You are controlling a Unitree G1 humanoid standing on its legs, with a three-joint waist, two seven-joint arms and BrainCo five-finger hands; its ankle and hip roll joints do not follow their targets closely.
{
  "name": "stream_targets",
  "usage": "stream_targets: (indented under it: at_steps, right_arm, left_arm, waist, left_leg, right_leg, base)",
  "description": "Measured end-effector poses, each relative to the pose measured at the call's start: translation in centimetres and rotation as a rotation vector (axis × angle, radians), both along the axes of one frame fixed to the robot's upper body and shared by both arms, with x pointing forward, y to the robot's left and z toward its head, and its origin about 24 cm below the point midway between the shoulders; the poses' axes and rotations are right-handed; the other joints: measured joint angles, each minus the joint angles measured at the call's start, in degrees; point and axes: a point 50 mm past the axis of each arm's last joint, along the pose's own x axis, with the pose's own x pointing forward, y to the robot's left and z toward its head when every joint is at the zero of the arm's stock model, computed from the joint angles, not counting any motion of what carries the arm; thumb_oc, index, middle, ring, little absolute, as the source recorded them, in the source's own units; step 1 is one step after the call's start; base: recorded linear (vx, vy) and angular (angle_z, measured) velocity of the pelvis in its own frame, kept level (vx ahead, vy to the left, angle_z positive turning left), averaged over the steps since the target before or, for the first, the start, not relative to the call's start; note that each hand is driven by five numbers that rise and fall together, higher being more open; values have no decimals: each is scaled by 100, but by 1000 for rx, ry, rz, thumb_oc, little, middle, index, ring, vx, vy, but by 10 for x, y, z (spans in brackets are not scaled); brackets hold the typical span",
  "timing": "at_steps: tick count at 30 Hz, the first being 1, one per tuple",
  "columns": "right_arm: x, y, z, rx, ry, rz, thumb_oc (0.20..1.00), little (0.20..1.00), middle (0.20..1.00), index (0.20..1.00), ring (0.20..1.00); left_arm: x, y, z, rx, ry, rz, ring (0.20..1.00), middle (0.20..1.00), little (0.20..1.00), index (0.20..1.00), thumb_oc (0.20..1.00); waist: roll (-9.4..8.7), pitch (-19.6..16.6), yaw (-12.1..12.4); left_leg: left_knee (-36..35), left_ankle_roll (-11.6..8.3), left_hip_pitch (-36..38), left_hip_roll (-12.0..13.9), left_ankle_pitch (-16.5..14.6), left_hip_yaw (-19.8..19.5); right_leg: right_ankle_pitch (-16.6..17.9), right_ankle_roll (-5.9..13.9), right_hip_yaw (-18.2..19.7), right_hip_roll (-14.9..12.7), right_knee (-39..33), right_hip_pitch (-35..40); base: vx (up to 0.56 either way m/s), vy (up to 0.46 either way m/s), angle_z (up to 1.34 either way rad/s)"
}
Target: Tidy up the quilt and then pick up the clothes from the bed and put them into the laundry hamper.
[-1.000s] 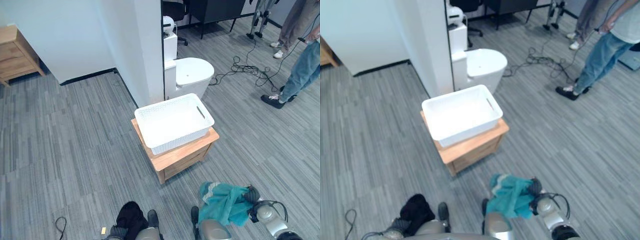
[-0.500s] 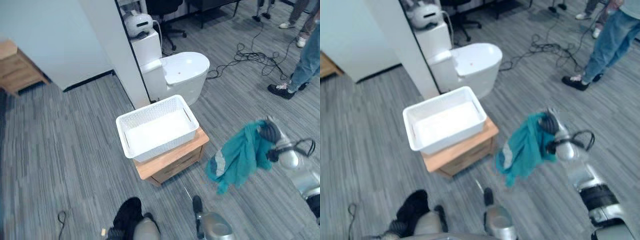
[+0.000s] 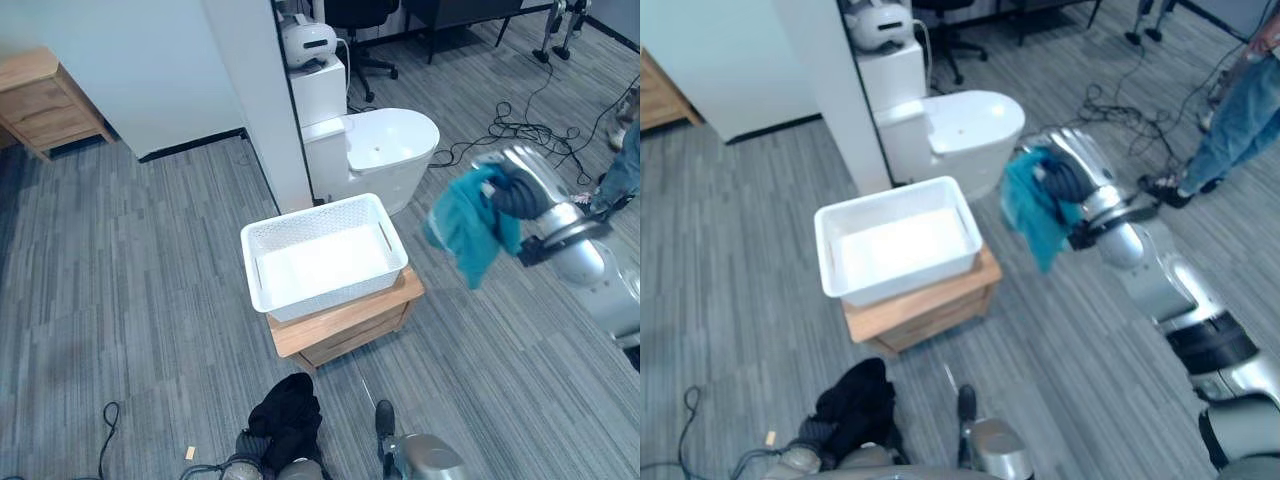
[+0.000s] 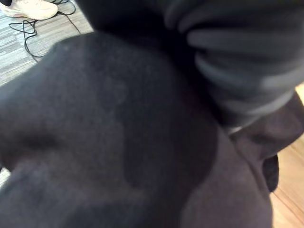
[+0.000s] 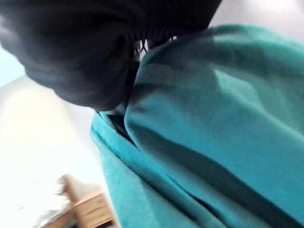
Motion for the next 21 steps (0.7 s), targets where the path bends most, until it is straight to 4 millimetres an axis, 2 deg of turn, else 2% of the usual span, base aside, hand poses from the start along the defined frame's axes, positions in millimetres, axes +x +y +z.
stream_targets:
  at_steps: [2,3,7,8,10,11,12,14,17,21]
  right_arm:
    - [-2,14,14,-24,-50,67,200,200,200,200,200]
    - [-3,22,21,-25,-78,97,200,200,200,200,200]
    - [-7,46,48,-9,-175,186,200,200,200,200,200]
    - [-6,62,57,-17,-200,225,200,200,200,200,200]
    - [-3,88,70,-9,-235,289,200,200,200,200,200]
    - [-1,93,72,-4,-241,296,200,200,200,200,200]
    - [1,98,72,14,-243,304,200,200,200,200,200]
    - [18,114,69,43,-199,288,200,200,200,200,200]
    - [38,111,61,-50,-168,190,200,200,200,200,200]
    - [49,105,57,-78,-149,132,200,200,200,200,200]
  left_arm:
    - [-4,2,-1,7,17,8,200,200,200,200,200]
    - [-10,4,-2,13,33,14,200,200,200,200,200]
    - [-31,6,-6,20,88,42,200,200,200,200,200]
    - [-41,7,-8,22,112,49,200,200,200,200,200]
    - [-49,7,-9,19,135,69,200,200,200,200,200]
    - [-51,7,-9,19,142,73,200,200,200,200,200]
    - [-49,6,-9,16,131,71,200,200,200,200,200]
    - [-45,4,-9,20,119,50,200,200,200,200,200]
    - [-41,6,-7,32,89,50,200,200,200,200,200]
    - [-40,6,-7,37,79,43,200,200,200,200,200]
  waist:
    - [-11,-28,119]
    - [-18,-33,232]
    - [-36,-108,407]
    - [-41,-119,396]
    - [-46,-298,411]
    - [-56,-361,398]
    - [-65,-451,543]
    - [-149,-601,598]
    - [-221,-678,704]
    - [-211,-673,729]
  left_leg:
    - [1,4,16,-59,-2,-4]
    - [1,17,22,-77,-11,-9]
    - [-24,24,15,-86,-13,-19]
    - [-33,25,35,-84,-13,-26]
    - [-34,26,20,-69,-13,-66]
    - [-31,30,15,-66,-9,-104]
    - [-29,51,-28,-60,16,-169]
    - [-36,51,-104,-52,-32,-242]
    - [-35,79,-275,-65,18,-364]
    - [-34,143,-508,-95,125,-485]
  right_leg:
    - [5,10,2,-55,4,-4]
    - [7,15,-6,-75,9,1]
    - [17,28,-21,-95,14,22]
    - [19,31,-31,-89,0,71]
    - [19,31,-55,-73,-4,71]
    - [19,31,-57,-65,-5,64]
    - [16,28,-147,-71,-2,81]
    - [-1,51,-193,-70,10,27]
    - [5,61,-306,-98,46,-106]
    - [30,91,-403,-140,102,-330]
  base:
    - [59,2,6]
    - [73,4,4]
    - [63,10,3]
    - [42,8,2]
    - [31,8,5]
    - [14,6,19]
    - [14,6,14]
    - [-8,3,21]
    - [-42,0,24]
    - [-34,0,17]
